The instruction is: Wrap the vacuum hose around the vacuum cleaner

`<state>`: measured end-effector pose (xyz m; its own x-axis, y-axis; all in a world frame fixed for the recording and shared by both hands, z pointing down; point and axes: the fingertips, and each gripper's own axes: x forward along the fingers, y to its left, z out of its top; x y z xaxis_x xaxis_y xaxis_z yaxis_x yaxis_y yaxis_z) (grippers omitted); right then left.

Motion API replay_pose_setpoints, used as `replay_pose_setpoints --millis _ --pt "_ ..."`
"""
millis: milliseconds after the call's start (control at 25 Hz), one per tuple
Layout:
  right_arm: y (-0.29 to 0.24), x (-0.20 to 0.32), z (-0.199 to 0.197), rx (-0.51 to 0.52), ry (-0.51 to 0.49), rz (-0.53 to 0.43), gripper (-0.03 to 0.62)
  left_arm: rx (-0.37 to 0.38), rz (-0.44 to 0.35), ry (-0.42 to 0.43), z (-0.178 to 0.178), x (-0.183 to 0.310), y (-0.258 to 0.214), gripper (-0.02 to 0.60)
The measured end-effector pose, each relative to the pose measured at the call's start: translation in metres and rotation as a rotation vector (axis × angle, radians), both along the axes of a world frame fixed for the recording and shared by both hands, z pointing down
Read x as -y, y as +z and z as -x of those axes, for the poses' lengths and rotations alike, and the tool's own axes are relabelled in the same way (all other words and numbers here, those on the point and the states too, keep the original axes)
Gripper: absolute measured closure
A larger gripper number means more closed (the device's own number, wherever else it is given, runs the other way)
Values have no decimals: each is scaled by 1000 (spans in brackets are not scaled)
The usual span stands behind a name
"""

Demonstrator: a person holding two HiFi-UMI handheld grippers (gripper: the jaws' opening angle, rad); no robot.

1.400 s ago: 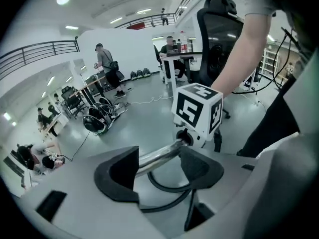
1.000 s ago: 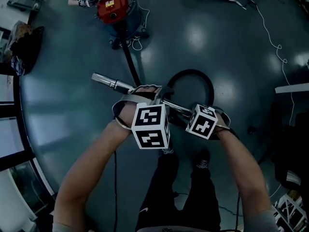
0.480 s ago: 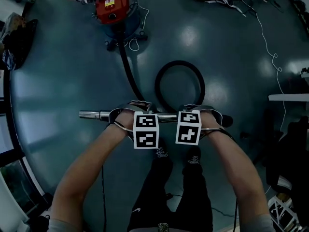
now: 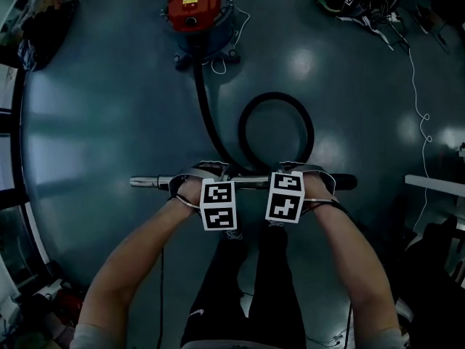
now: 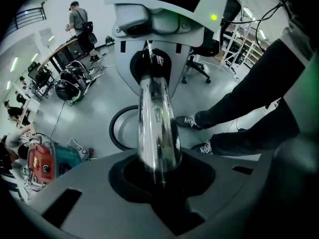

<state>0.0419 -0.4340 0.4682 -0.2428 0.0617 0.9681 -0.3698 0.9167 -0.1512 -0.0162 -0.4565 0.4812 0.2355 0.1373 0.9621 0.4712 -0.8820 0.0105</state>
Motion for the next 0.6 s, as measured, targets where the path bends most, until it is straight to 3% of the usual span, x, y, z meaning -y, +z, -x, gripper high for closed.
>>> replay_pose_setpoints --millis 200,440,600 --pt "-8 15 -14 31 -27 -70 496 -3 -10 -66 -11 8 -1 469" --pt "-21 34 -53 63 16 -187 386 -4 36 -167 -31 12 6 469" --pt "-32 49 -79 78 83 -285 361 -1 81 -245 -45 17 11 469"
